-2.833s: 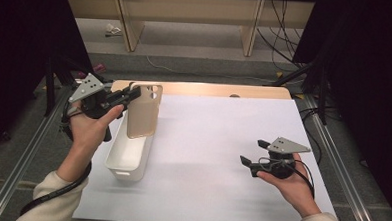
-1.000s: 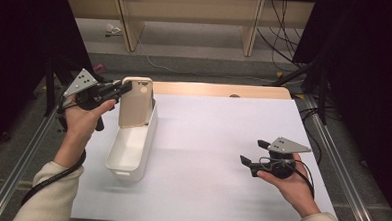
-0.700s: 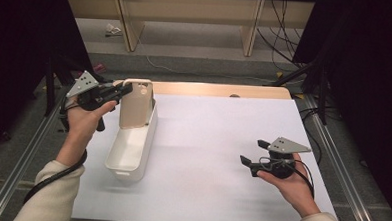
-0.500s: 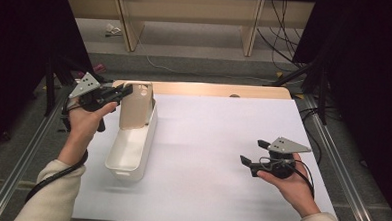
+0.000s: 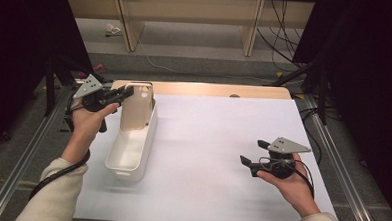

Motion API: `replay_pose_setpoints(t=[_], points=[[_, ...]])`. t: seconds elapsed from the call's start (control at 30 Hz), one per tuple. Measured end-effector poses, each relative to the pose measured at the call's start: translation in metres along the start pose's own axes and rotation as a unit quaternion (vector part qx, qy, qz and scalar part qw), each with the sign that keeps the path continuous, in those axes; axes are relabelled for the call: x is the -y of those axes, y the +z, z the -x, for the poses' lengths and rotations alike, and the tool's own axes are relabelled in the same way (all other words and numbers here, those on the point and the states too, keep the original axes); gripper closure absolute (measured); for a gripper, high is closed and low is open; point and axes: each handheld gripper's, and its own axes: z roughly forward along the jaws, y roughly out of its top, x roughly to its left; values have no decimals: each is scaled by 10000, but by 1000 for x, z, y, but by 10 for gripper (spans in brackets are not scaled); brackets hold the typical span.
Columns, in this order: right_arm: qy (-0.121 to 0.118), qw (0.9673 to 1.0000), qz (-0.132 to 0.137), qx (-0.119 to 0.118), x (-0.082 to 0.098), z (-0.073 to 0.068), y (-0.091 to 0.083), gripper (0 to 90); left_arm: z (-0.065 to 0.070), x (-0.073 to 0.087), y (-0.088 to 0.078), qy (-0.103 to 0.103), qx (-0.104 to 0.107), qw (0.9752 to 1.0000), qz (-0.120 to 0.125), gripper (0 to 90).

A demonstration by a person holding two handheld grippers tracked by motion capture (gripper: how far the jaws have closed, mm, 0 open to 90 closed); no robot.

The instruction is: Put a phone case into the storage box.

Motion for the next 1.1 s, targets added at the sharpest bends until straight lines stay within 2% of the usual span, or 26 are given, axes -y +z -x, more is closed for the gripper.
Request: replay_pose_setpoints(t=[0.47,0.83,1.1], points=[[-2,10000,97,15,-1,0,-2,163,-4,11,9,-85,-9,9999,-137,806],[88,9996,265,-4,-1,1,-7,163,-8,17,12,-140,-12,9997,-191,806],[172,9992,359,66,2,4,-14,161,-8,19,15,-141,-3,9997,-212,806]])
